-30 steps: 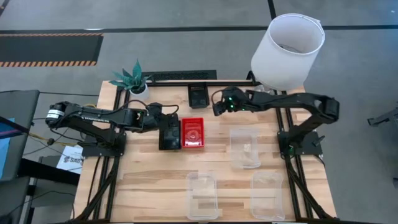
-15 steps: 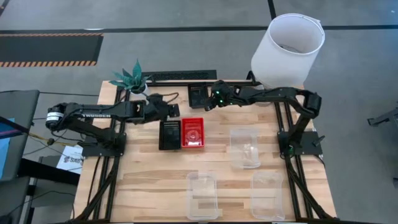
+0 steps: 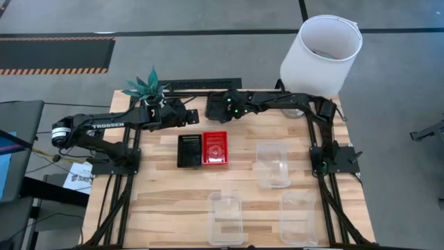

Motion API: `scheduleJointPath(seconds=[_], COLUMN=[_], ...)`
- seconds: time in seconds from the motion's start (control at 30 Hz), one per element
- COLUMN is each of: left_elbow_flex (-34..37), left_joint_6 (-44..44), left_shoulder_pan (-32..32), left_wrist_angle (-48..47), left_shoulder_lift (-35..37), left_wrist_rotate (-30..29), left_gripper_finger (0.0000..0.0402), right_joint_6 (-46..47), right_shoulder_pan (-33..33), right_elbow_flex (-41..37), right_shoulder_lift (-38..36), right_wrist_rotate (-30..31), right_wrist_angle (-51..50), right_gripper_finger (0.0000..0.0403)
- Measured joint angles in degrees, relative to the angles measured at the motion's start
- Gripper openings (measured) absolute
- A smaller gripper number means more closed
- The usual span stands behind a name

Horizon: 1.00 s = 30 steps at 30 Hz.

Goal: Stack baskets by color
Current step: Stack the black bin on top of the bottom black bin

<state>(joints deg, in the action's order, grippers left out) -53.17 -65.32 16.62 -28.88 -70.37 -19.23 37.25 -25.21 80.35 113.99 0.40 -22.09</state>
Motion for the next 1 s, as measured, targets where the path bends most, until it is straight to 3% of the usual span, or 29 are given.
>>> scheduleJointPath(seconds=[0.3,0.47,0.73,1.0], left_elbow_flex=[0.0,0.0,-0.4,-7.0], left_joint_6=[2.1,4.6,14.8,23.8], left_shoulder_pan=[0.2,4.6,12.5,14.9], left_wrist_angle=[-2.2,-0.8,6.0,4.7], left_shoulder_lift=[0.0,-0.6,-10.6,-21.1], left_wrist_rotate=[-2.9,-6.4,7.5,11.5], left_gripper_finger=[0.0154,0.0153,0.0153,0.0153], right_joint_6=[-4.0,-4.3,-0.9,4.8], right_shoulder_pan=[6.1,9.4,13.6,19.9], right_elbow_flex=[5.3,6.2,6.2,6.2], right_shoulder_lift=[0.7,-3.7,-17.0,-29.4], right_wrist_rotate=[-3.7,-0.8,4.4,14.4], right_wrist_angle=[-3.7,-10.8,-25.6,-35.3], right_gripper_finger=[0.0221,0.0221,0.0221,0.0221])
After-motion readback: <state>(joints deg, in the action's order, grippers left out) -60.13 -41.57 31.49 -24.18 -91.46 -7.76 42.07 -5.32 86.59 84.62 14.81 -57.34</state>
